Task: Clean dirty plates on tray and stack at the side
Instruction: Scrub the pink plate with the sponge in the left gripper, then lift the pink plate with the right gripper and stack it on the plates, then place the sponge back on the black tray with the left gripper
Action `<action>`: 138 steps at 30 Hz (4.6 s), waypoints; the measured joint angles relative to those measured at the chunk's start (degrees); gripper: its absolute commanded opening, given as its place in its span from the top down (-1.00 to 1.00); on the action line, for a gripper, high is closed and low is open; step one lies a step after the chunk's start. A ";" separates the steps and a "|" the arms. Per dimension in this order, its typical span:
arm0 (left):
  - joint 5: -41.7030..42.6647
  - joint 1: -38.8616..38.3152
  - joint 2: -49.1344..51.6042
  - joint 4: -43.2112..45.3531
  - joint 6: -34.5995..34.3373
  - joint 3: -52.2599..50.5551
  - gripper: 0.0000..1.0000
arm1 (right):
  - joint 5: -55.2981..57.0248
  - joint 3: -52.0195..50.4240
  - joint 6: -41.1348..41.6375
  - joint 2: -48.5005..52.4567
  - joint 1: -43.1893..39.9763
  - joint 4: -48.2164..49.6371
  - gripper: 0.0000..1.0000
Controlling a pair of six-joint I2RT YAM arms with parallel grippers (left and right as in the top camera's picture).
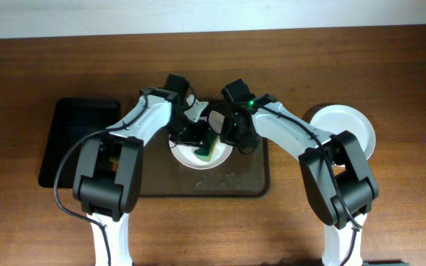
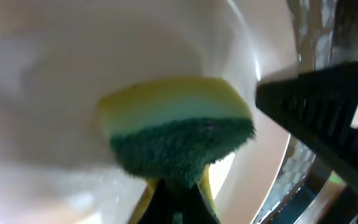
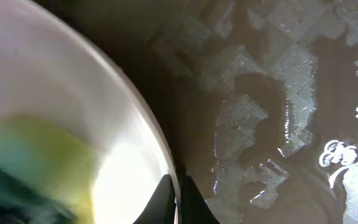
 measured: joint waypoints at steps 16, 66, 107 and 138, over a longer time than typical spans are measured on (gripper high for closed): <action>-9.66 13.99 0.46 -13.66 -1.55 17.11 0.99 | 0.70 -0.11 -2.95 -1.75 0.00 -5.22 0.92; -9.62 13.99 0.46 -14.14 -0.04 17.68 0.99 | 22.10 -7.41 -6.05 -31.71 -32.06 -17.99 0.92; -29.86 32.96 -8.41 -9.97 -6.16 3.34 -0.72 | 1.68 -7.85 -18.21 -7.87 -14.36 -2.60 0.29; -27.50 28.98 -14.80 -8.55 -5.90 8.09 -0.71 | -3.43 -7.06 -37.94 -4.70 -20.22 1.66 0.92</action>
